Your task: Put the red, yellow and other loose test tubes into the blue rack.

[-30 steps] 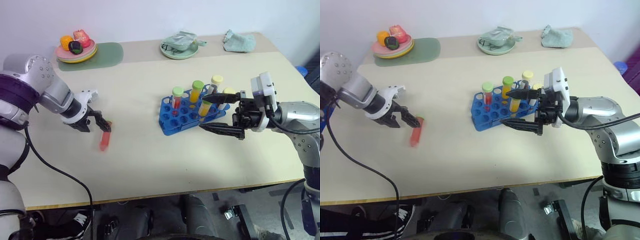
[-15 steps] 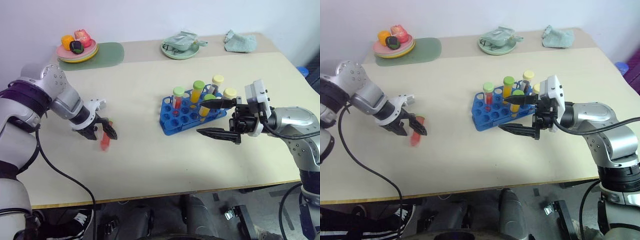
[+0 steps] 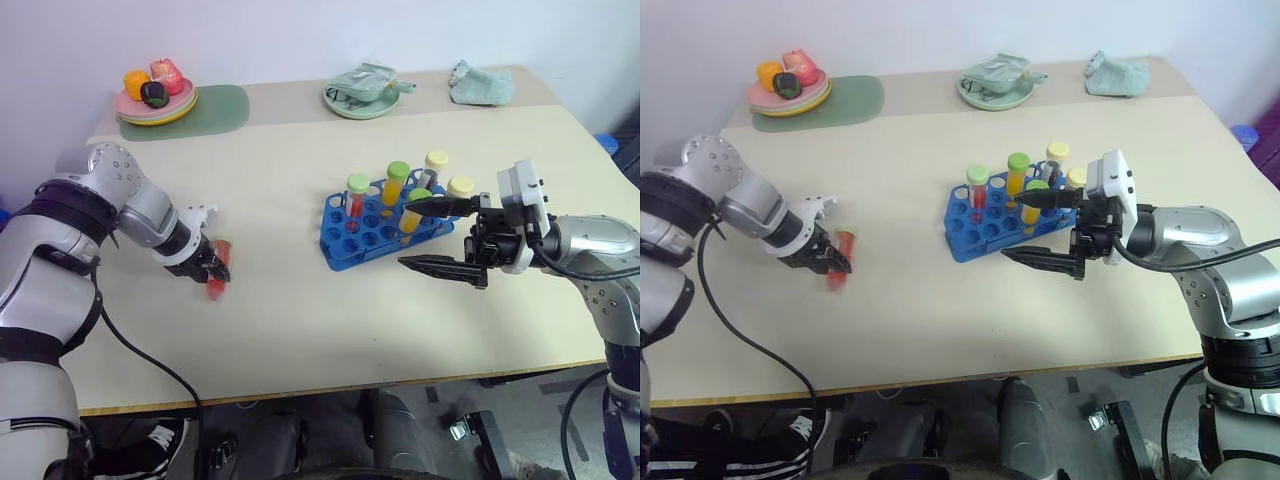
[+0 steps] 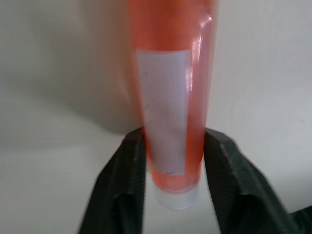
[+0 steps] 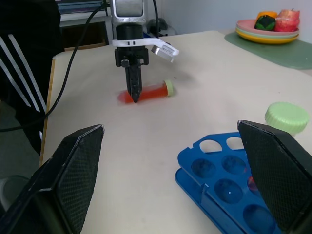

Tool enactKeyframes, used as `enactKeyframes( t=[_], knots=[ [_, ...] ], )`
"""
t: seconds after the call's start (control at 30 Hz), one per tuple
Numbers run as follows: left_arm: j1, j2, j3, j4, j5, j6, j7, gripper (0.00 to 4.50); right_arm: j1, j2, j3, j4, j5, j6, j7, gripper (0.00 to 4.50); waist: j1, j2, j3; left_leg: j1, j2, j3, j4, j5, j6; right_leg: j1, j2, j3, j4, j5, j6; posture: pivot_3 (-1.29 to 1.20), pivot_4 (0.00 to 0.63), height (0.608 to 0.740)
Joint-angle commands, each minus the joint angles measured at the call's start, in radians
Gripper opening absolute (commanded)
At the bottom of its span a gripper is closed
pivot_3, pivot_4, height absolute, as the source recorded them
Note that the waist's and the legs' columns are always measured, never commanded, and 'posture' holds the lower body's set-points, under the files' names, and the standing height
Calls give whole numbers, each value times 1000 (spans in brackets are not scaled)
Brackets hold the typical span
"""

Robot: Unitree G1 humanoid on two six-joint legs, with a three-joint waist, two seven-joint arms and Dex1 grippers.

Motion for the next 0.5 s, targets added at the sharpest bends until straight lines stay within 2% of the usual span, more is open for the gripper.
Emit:
enactKeyframes(
  t=[0.03, 0.27, 0.3, 0.37, 0.5],
  knots=[
    [10, -1, 54, 10, -14, 5, 35, 1759, -24, -7, -15, -23, 5, -7, -2, 4500, 0, 0, 0, 0, 0, 0, 0, 0, 0, 0, 0, 0, 0, 0, 0, 0, 150, 740],
    [31, -23, 132, 12, 7, 5, 90, 1759, -16, -9, -18, -17, -5, -17, 3, 4500, 2, 0, 0, 1, 0, 0, 0, 0, 0, 1, 0, 0, 0, 0, 0, 0, 150, 740],
    [35, -28, 149, 9, 16, 5, 101, 1237, -16, -9, -19, -17, -4, -17, 3, 4500, 2, 1, -1, 1, 0, 0, 0, 0, 0, 1, 0, 0, 0, 0, 0, 0, 150, 740],
    [41, -35, 173, 5, 19, 5, 108, 821, -14, -10, -19, -17, -3, -15, 4, 4500, 4, 1, -1, 1, 0, 0, 0, 0, 0, 1, 0, 0, 0, 0, 0, 0, 150, 740],
    [52, -56, 275, -13, 63, 5, 161, 816, -11, -10, -21, -15, -8, -22, 6, 4500, 5, 1, -1, 1, 0, -1, 1, 0, 0, 2, -1, 0, 0, 0, 0, 0, 150, 740]
  ],
)
